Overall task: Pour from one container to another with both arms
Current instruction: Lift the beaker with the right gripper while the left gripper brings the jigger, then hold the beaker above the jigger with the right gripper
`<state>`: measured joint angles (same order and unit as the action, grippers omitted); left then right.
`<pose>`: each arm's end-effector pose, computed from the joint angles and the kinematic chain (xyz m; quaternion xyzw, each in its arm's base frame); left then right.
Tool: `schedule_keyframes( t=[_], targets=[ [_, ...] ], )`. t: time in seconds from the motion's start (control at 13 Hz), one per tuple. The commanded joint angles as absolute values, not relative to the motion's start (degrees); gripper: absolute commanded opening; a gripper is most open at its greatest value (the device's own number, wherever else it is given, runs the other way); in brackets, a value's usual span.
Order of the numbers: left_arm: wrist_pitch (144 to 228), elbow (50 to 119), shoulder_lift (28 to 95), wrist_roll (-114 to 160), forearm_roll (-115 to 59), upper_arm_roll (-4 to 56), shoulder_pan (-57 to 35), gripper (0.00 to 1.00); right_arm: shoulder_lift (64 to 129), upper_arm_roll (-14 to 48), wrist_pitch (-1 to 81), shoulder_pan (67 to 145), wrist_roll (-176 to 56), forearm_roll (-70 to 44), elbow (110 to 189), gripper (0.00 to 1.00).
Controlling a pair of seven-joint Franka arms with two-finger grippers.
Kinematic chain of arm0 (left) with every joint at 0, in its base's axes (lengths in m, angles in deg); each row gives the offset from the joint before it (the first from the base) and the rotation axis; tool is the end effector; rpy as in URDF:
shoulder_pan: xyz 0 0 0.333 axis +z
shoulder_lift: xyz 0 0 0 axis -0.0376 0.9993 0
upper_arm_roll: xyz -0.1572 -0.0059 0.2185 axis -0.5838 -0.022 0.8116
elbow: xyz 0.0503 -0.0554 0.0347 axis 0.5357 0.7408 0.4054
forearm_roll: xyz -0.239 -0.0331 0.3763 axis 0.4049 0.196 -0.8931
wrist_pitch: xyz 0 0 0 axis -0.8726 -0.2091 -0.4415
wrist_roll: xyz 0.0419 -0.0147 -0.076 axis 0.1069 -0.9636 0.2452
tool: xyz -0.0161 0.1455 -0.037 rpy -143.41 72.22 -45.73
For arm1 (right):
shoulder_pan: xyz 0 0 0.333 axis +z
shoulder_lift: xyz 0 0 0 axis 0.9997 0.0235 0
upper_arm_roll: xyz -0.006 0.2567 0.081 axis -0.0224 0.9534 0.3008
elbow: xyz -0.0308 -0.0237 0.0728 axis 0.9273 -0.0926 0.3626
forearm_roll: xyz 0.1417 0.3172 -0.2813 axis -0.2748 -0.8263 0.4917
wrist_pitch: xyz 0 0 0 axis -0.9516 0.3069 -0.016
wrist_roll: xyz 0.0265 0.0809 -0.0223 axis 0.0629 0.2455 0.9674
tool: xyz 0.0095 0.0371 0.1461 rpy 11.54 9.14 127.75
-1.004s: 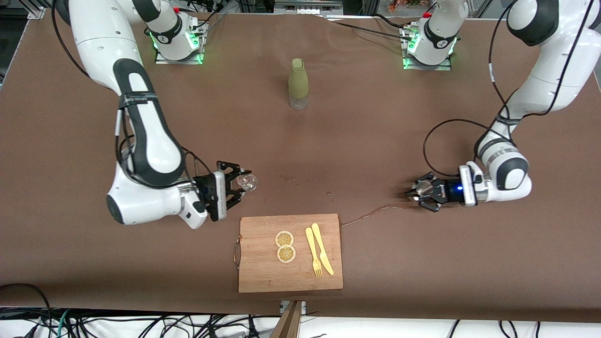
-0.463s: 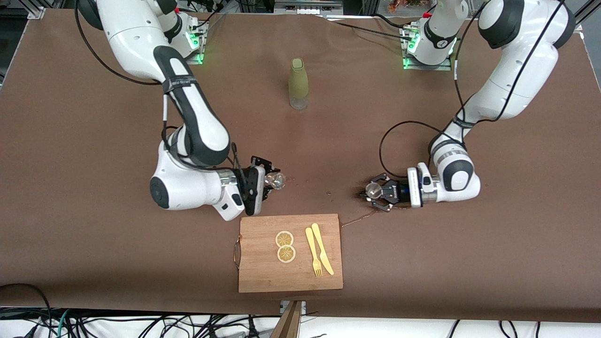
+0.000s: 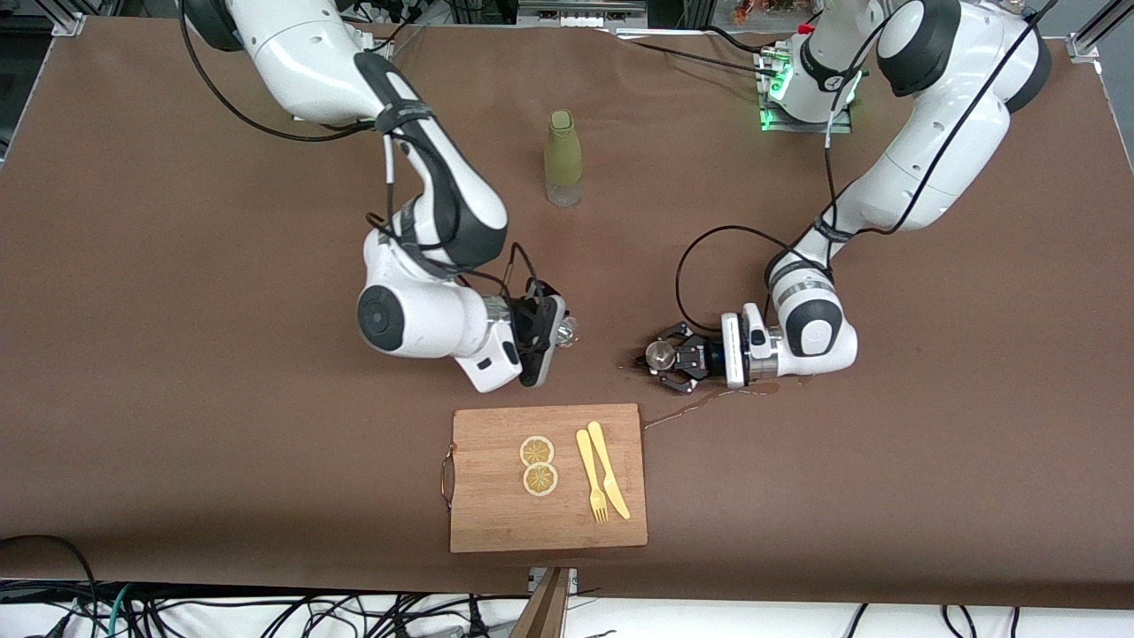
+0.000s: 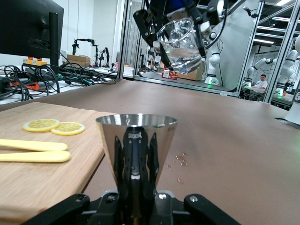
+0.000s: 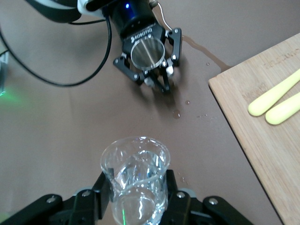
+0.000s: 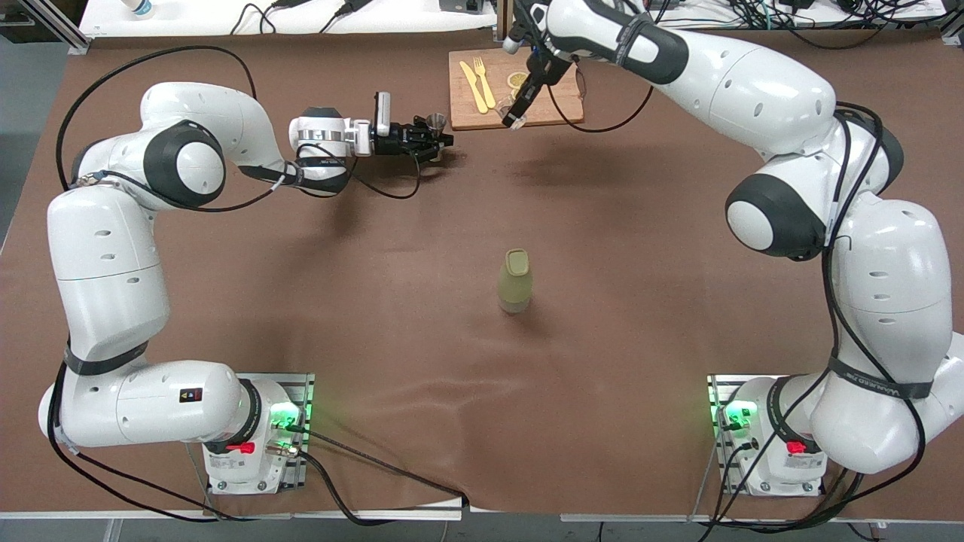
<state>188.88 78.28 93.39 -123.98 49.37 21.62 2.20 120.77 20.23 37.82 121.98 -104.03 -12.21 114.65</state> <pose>0.6047 -0.2916 -0.0023 0.5960 -0.4746 0.4398 0.4755 0.6408 0.4679 0.2276 -0.8026 -0.5317 -0.0487 0.2660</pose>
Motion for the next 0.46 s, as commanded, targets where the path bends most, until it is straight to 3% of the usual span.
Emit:
schedule_keyframes(
  t=[0.0, 0.39],
  targets=[
    [191.6, 76.1, 94.7, -124.4, 51.3, 20.0, 1.3, 0.00, 120.4, 19.7, 40.5, 124.7, -98.6, -8.5, 114.2, 0.19],
    [193.7, 75.8, 94.6, -124.4, 50.8, 19.7, -0.2, 0.00, 120.5, 19.8, 42.9, 127.6, -91.7, -2.2, 114.2, 0.19]
  ],
)
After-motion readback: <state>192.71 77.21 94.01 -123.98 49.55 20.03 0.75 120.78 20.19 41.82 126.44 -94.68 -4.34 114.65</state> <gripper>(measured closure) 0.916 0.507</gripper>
